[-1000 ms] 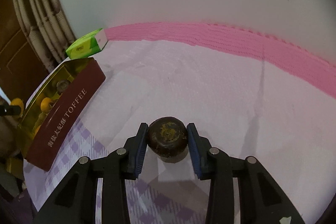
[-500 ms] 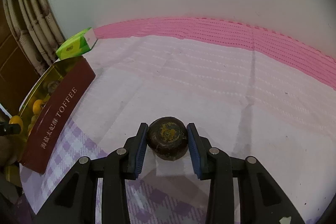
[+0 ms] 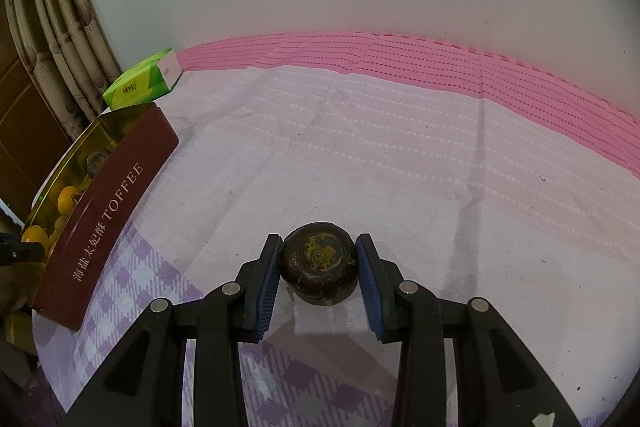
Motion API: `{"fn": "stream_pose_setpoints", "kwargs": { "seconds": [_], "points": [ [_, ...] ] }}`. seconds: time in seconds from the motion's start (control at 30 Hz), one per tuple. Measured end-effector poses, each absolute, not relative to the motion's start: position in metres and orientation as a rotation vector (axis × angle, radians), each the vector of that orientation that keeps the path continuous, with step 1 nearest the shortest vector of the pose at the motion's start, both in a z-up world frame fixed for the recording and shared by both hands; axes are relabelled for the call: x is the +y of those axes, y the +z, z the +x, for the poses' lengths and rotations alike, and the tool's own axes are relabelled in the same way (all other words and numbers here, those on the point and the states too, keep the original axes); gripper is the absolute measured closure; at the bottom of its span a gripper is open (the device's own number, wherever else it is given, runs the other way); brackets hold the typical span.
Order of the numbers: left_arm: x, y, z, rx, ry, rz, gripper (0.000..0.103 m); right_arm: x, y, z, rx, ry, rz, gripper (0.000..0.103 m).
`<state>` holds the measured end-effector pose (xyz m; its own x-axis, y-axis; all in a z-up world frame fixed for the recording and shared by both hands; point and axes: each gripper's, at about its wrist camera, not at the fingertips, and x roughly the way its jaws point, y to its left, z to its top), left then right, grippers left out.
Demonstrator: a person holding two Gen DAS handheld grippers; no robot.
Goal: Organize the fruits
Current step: 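Carry the yellow-orange fruit into the tray and open the left gripper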
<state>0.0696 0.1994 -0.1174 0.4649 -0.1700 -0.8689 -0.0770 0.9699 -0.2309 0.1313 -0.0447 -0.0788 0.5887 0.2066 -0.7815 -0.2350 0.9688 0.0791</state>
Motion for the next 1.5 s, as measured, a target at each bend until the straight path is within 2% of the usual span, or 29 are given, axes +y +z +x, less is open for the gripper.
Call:
{"fn": "stream_pose_setpoints", "kwargs": {
  "seconds": [0.6,1.13,1.33,1.4,1.5],
  "points": [
    [0.2,-0.114,0.099,1.06,-0.024,-0.218,0.065,-0.044,-0.079,0.131,0.906,0.258,-0.032,0.068],
    [0.198,-0.105,0.095,1.041,0.002,-0.189,0.063,-0.044,-0.079,0.131,0.905,0.256,-0.034,0.068],
    [0.193,-0.094,0.086,1.003,0.036,-0.131,0.054,-0.039,-0.08,0.13,0.906,0.238,-0.071,0.068],
    [0.191,-0.09,0.083,0.988,0.054,-0.103,0.046,-0.039,-0.08,0.127,0.907,0.232,-0.061,0.068],
    [0.188,-0.083,0.079,0.964,0.074,-0.071,0.041,-0.036,-0.079,0.118,0.91,0.233,-0.047,0.068]
  ]
}}
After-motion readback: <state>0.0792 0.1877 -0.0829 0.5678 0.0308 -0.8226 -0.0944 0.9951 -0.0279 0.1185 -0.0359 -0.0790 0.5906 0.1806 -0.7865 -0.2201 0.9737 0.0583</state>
